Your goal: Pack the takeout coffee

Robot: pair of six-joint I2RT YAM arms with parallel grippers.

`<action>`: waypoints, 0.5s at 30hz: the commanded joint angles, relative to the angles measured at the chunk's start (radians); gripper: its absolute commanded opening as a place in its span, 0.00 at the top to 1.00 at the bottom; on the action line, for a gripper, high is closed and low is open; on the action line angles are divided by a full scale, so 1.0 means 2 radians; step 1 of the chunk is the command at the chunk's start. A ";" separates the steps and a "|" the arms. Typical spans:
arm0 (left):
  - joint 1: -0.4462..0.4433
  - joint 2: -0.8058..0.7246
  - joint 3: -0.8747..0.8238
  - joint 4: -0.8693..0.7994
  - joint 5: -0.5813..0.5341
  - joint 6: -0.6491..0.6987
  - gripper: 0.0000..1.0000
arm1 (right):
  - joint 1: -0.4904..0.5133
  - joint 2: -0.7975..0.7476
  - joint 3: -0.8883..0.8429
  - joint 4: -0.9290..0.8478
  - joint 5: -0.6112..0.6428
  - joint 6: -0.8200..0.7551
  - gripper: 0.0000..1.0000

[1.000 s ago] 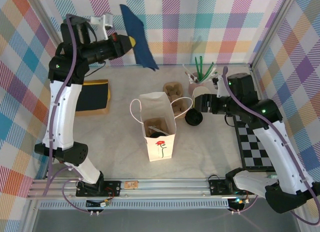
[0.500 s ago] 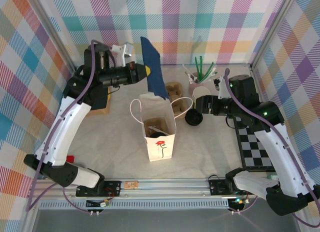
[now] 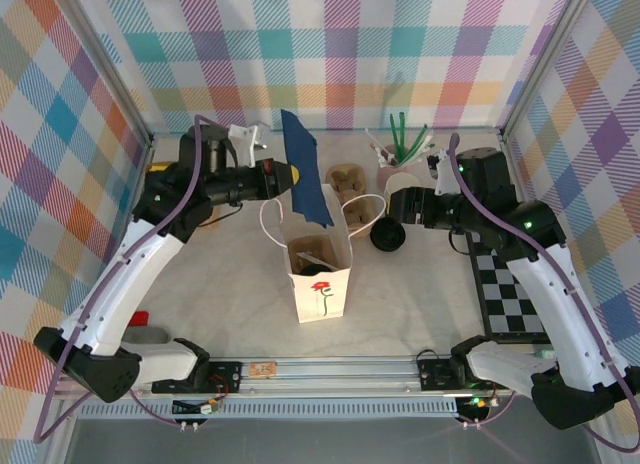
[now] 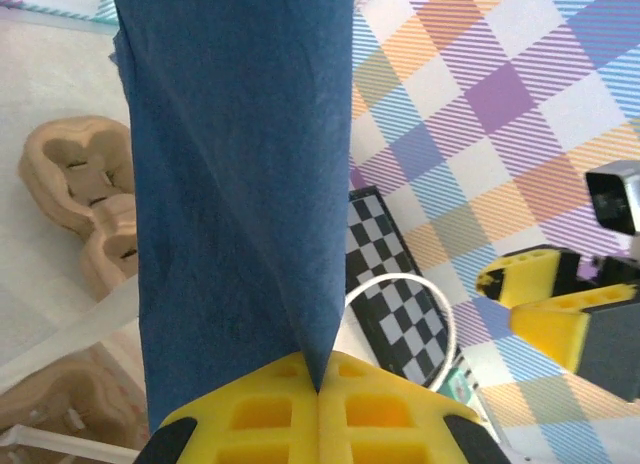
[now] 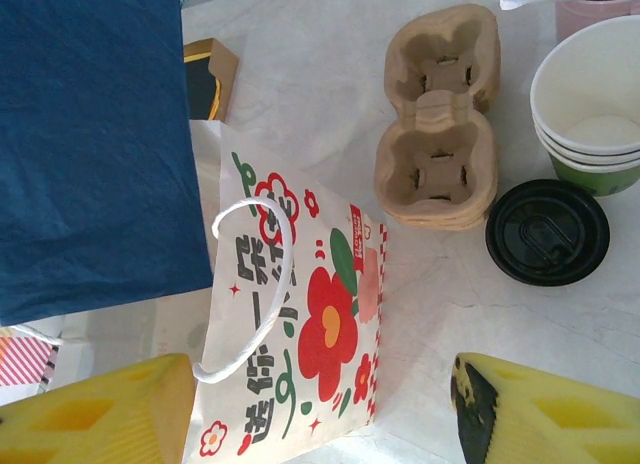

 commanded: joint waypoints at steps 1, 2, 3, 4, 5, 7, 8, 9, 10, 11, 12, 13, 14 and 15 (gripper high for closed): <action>-0.025 -0.024 -0.021 0.030 -0.037 0.041 1.00 | 0.000 0.000 0.002 0.011 -0.010 0.007 0.31; -0.034 -0.030 -0.030 0.035 -0.045 0.056 1.00 | 0.000 -0.001 0.000 0.012 -0.010 0.009 0.31; -0.041 -0.036 -0.043 0.048 -0.049 0.064 1.00 | 0.000 -0.001 -0.001 0.014 -0.010 0.010 0.31; -0.046 -0.040 -0.055 0.060 -0.052 0.069 1.00 | -0.001 -0.002 -0.002 0.014 -0.011 0.011 0.31; -0.052 -0.044 -0.066 0.071 -0.057 0.074 1.00 | 0.000 -0.001 -0.003 0.015 -0.012 0.011 0.31; -0.062 -0.048 -0.077 0.073 -0.077 0.089 1.00 | 0.000 -0.001 -0.004 0.016 -0.015 0.013 0.31; -0.068 -0.049 -0.079 0.073 -0.087 0.098 1.00 | 0.000 -0.001 -0.005 0.016 -0.016 0.014 0.32; -0.072 -0.051 -0.081 0.073 -0.096 0.105 1.00 | 0.000 -0.002 -0.006 0.016 -0.016 0.015 0.31; -0.074 -0.053 -0.085 0.077 -0.102 0.109 1.00 | 0.000 -0.003 -0.007 0.017 -0.016 0.015 0.31; -0.076 -0.056 -0.089 0.082 -0.106 0.111 1.00 | 0.000 -0.004 -0.008 0.017 -0.016 0.016 0.31; -0.080 -0.059 -0.095 0.088 -0.108 0.114 1.00 | 0.000 -0.005 -0.009 0.018 -0.016 0.017 0.31; -0.081 -0.061 -0.099 0.092 -0.109 0.116 1.00 | -0.001 -0.006 -0.010 0.018 -0.016 0.018 0.31; -0.083 -0.062 -0.103 0.094 -0.110 0.117 1.00 | 0.000 -0.007 -0.012 0.018 -0.015 0.018 0.31; -0.086 -0.063 -0.108 0.097 -0.107 0.119 1.00 | -0.001 -0.007 -0.012 0.017 -0.015 0.018 0.31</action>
